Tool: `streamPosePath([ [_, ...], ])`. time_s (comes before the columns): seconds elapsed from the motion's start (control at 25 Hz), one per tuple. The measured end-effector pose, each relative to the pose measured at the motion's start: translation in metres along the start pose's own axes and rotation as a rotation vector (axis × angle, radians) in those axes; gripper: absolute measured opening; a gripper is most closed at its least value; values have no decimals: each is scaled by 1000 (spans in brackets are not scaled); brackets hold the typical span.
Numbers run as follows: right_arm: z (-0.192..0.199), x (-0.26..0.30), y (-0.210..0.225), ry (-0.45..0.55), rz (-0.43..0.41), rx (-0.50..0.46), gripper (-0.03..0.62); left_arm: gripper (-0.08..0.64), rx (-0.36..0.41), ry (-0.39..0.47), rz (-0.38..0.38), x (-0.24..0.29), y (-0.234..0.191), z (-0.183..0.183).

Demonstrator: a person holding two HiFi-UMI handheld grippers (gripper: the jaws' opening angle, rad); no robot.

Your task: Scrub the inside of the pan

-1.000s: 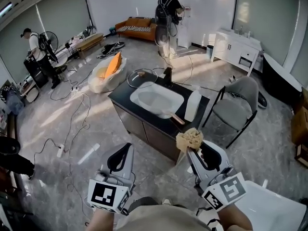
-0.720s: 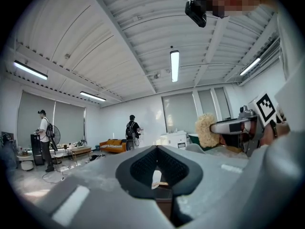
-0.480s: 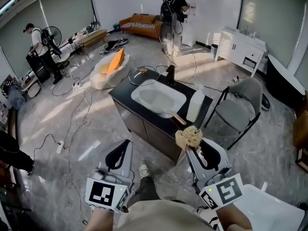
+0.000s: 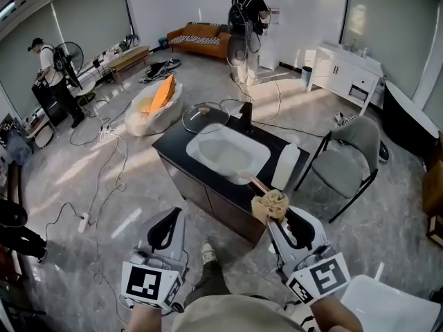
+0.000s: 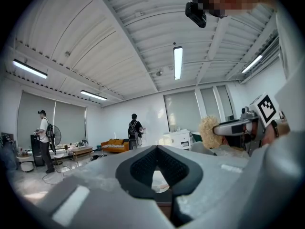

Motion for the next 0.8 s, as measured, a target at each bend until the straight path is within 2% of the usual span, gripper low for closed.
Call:
streamPosePath([
  [0.28,6,73,3,-37,-3,3,132,2,-21,-18,10,39,-60,15],
  [0.8,7,254,6,-118,35,3,130,2,-60,-57,87,151,-209,27],
])
Point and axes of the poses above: the fingertips, and each gripper's own axes: x forward along the fingers, y to its right, z out of its underside, the point moved 4 cm from there along -x, backward along the fingers, and after that the axes turned 10 degrees about z, right-handed, at the moved point
